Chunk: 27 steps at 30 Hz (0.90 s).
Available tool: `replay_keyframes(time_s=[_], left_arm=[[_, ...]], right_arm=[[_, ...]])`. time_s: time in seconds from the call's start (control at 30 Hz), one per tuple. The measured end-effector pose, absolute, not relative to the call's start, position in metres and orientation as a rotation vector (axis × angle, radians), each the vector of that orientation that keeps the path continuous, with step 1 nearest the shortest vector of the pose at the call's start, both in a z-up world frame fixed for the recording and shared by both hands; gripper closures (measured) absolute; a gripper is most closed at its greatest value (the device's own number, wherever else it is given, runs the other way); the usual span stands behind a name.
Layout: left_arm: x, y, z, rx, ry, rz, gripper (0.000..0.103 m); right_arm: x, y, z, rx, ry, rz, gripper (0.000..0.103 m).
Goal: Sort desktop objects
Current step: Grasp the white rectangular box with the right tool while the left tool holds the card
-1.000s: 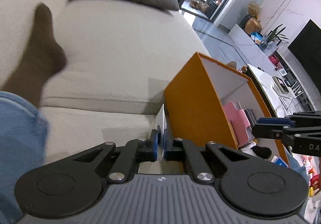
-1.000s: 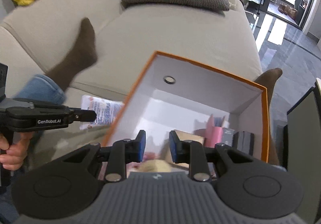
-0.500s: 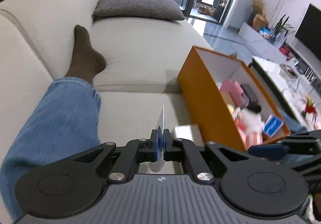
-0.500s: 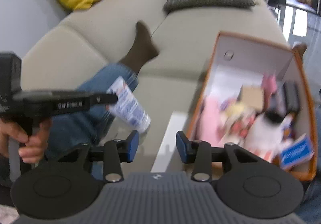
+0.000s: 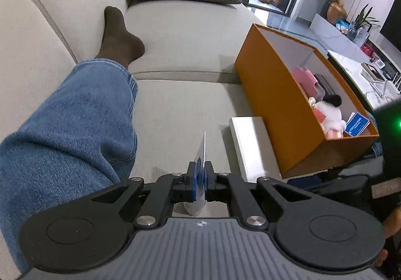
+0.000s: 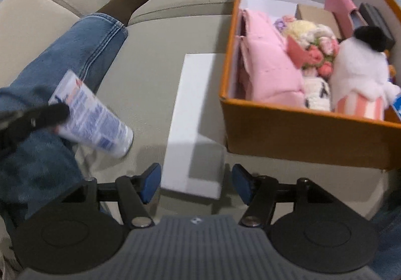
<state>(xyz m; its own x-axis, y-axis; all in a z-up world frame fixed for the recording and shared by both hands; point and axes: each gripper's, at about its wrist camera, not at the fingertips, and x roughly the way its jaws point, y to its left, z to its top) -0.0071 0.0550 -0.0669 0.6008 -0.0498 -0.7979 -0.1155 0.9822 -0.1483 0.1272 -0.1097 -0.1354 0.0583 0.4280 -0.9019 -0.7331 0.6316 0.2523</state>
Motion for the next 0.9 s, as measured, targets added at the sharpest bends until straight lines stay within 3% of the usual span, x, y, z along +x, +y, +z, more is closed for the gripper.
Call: replay_keyframes(time_s=[0.67,0.9], left_arm=[[-0.016,0.057,-0.073,-0.2,0.941,0.04,0.096],[-0.017,0.059,-0.073,-0.215,0.941,0.038,0.096]], right_arm=[[0.097,-0.12,-0.164,-0.558,1.249,0.972,0.039],[0.1,-0.094,-0.16,-0.581,1.167,0.997,0.03]])
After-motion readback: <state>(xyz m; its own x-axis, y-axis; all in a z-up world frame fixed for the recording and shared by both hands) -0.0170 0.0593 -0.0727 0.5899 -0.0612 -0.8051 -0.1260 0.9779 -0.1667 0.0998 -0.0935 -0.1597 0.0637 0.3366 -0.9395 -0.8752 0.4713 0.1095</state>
